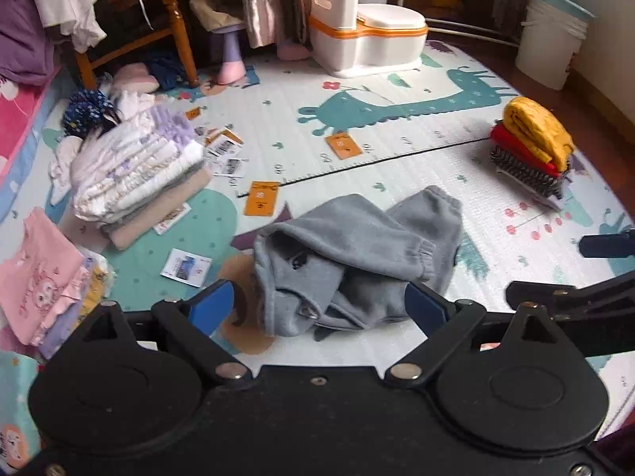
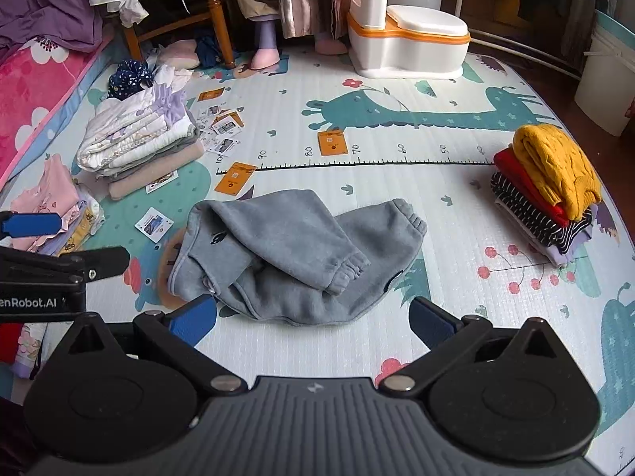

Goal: Fold clothes

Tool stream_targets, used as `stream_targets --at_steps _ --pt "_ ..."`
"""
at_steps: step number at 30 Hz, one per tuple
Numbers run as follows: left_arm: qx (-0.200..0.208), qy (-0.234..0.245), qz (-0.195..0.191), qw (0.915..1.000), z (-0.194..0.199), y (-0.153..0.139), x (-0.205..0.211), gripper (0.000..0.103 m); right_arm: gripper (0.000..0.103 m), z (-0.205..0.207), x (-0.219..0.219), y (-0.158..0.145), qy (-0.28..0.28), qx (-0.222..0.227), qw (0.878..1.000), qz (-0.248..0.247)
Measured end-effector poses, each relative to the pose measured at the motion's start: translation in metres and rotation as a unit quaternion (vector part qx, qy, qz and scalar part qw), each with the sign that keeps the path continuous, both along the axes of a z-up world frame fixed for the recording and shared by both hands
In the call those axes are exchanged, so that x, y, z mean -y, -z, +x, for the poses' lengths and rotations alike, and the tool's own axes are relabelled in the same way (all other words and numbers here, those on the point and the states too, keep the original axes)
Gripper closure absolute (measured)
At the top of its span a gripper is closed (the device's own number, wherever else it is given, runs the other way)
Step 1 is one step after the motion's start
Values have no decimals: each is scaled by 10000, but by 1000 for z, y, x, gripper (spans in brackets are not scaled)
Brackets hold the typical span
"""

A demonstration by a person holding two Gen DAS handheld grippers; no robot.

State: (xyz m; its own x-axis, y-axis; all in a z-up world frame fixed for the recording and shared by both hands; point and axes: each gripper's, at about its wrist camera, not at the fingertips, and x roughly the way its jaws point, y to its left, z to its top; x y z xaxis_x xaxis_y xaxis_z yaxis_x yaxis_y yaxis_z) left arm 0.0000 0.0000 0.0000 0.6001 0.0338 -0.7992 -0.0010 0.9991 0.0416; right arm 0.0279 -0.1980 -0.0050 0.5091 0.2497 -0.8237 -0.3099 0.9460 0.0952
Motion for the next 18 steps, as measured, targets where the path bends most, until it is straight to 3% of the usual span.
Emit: stream_targets --at_steps 9,14,18 --pt "137 112 -127 9998 -9 8 8 9 0 0 0 0 -3 -11 10000 37" --pt "-48 33 -524 9986 -4 8 -5 9 0 -1 -4 1 -46 -18 10000 15" --pt "-16 46 -453 9990 -4 4 -5 10 0 -1 -5 1 -40 -10 10000 37"
